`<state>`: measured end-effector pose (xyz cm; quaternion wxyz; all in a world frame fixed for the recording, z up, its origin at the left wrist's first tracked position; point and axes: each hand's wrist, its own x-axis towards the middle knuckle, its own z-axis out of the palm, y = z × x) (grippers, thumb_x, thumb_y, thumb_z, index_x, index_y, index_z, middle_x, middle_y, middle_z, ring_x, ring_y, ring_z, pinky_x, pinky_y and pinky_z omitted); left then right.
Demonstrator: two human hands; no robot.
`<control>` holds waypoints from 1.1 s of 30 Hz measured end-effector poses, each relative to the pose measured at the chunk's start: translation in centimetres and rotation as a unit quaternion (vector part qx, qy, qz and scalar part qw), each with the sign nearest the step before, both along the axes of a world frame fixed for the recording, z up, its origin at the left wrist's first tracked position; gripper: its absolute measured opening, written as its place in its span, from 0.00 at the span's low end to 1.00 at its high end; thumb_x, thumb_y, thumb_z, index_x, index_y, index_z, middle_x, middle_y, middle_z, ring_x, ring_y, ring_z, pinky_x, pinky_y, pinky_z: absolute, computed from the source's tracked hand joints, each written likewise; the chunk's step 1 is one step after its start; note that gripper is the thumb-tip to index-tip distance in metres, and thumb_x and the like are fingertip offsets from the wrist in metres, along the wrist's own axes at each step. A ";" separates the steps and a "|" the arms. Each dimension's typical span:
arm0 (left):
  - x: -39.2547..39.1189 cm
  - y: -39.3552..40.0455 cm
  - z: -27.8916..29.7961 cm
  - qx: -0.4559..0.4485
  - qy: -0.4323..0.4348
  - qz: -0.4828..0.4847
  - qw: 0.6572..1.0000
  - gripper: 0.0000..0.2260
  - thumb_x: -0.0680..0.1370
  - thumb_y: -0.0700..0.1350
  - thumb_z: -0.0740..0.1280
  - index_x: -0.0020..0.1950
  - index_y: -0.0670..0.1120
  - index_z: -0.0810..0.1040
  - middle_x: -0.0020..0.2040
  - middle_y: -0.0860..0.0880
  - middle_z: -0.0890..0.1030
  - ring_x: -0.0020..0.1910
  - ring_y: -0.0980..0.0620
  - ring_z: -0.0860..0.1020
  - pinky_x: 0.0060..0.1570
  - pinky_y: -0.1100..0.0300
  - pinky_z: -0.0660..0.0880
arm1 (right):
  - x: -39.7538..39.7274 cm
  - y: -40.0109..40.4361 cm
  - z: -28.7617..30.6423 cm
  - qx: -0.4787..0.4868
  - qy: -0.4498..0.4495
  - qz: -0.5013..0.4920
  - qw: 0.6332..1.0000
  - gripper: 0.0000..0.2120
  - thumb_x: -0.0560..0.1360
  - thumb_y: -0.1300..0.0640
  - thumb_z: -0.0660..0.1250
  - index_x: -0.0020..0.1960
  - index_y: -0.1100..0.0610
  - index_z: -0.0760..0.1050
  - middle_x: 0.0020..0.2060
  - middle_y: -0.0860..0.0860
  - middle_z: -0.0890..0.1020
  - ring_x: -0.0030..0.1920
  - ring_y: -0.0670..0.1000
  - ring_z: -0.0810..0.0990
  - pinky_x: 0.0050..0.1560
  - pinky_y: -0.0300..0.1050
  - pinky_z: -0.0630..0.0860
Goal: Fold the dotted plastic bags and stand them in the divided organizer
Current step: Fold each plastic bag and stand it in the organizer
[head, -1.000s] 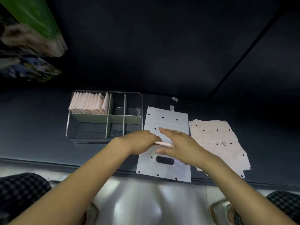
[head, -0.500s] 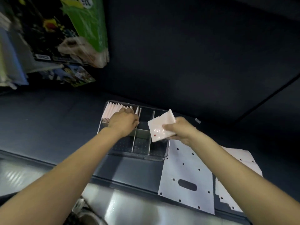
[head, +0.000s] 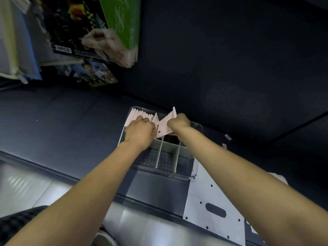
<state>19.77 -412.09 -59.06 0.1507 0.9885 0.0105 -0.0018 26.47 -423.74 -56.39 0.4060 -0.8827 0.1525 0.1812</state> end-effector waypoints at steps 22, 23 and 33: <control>-0.7 -1.7 -1.2 -0.212 -0.101 0.046 0.971 0.16 0.80 0.44 0.60 0.68 0.50 0.70 0.55 0.45 0.80 0.57 0.45 0.71 0.52 0.51 0.69 | -1.8 0.3 -1.9 -0.007 -0.089 0.090 0.992 0.19 0.77 0.49 0.63 0.30 0.56 0.71 0.30 0.55 0.79 0.38 0.57 0.83 0.46 0.55 0.81; -0.7 -1.8 -1.5 -0.192 -0.092 0.034 0.976 0.17 0.81 0.45 0.58 0.69 0.51 0.69 0.57 0.46 0.79 0.58 0.45 0.71 0.54 0.52 0.67 | -1.8 0.1 -2.0 0.004 -0.074 0.106 0.992 0.18 0.79 0.52 0.60 0.32 0.57 0.73 0.30 0.55 0.80 0.37 0.56 0.83 0.48 0.55 0.81; 0.3 -2.4 -2.1 0.002 -0.044 -0.004 0.999 0.16 0.82 0.49 0.52 0.67 0.49 0.72 0.53 0.42 0.80 0.61 0.44 0.68 0.51 0.51 0.62 | -9.2 -14.1 -2.8 0.062 -0.138 0.140 0.979 0.08 0.79 0.60 0.61 0.54 0.58 0.77 0.39 0.49 0.81 0.38 0.46 0.79 0.45 0.38 0.79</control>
